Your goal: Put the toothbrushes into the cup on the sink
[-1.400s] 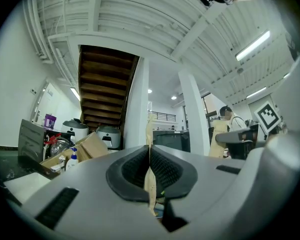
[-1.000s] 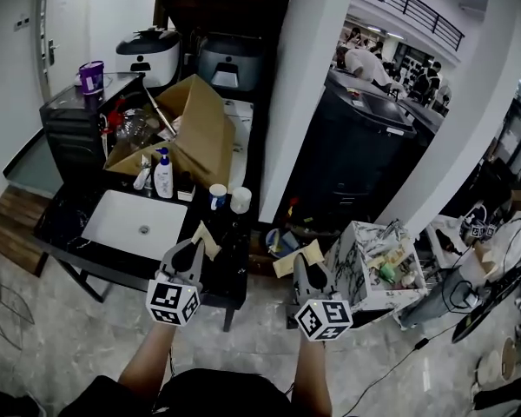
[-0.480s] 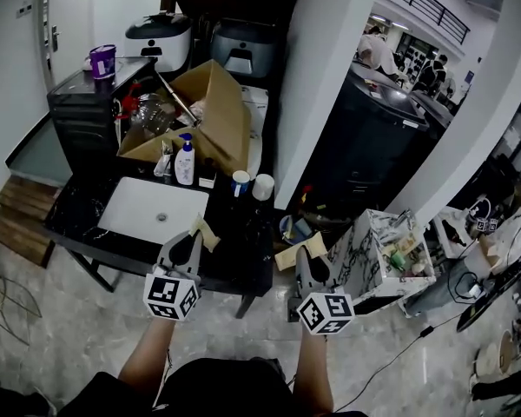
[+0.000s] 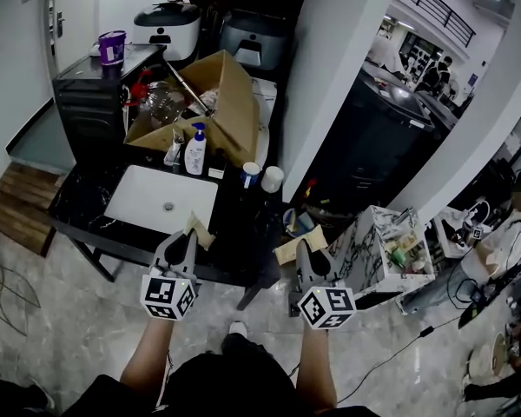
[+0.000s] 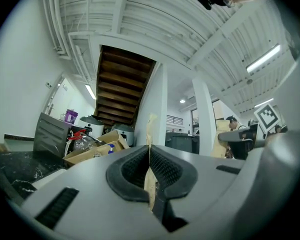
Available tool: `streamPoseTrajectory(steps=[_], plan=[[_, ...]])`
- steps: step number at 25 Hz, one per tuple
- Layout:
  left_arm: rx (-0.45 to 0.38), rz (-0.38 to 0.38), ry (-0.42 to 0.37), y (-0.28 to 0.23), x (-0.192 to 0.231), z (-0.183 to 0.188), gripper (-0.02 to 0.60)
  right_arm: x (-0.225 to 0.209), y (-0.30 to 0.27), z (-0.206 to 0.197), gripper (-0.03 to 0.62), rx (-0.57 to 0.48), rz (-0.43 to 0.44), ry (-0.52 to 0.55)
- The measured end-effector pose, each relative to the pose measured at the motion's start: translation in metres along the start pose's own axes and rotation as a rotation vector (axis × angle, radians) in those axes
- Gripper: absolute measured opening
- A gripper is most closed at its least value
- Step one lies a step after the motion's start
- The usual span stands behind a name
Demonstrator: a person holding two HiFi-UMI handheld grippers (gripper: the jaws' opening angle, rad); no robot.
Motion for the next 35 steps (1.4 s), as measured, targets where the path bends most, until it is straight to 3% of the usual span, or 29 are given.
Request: streamPoseTrajectory(steps=[7,13,29,35], plan=[[0.017,0.047,-0.002,0.012,0.012,-0.006,0.005,0.011,-0.018,-0.005,0.044,0.008,0.042,-0.004],[0.02,0.056,-0.024,-0.008,0.021,-0.005,0.005,0.004,-0.042,-0.012,0.044,0.009,0.058,-0.025],[0.054,0.022,-0.029,-0.124,0.06,-0.019,0.005,-0.057,-0.146,-0.018,0.044,0.033,-0.005,-0.054],[0.067,0.035,-0.028,-0.17,0.075,-0.023,0.005,-0.077,-0.197,-0.02,0.044,0.051,0.008,-0.07]])
Point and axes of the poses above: the fingertips, and each gripper's own axes: y backward along the fingers, x to its left, z out of its top, the point moved 5 cm from there along y, backward along the fingers, and after that the axes turned 14 degrees about -z, right-handed, at the moved point
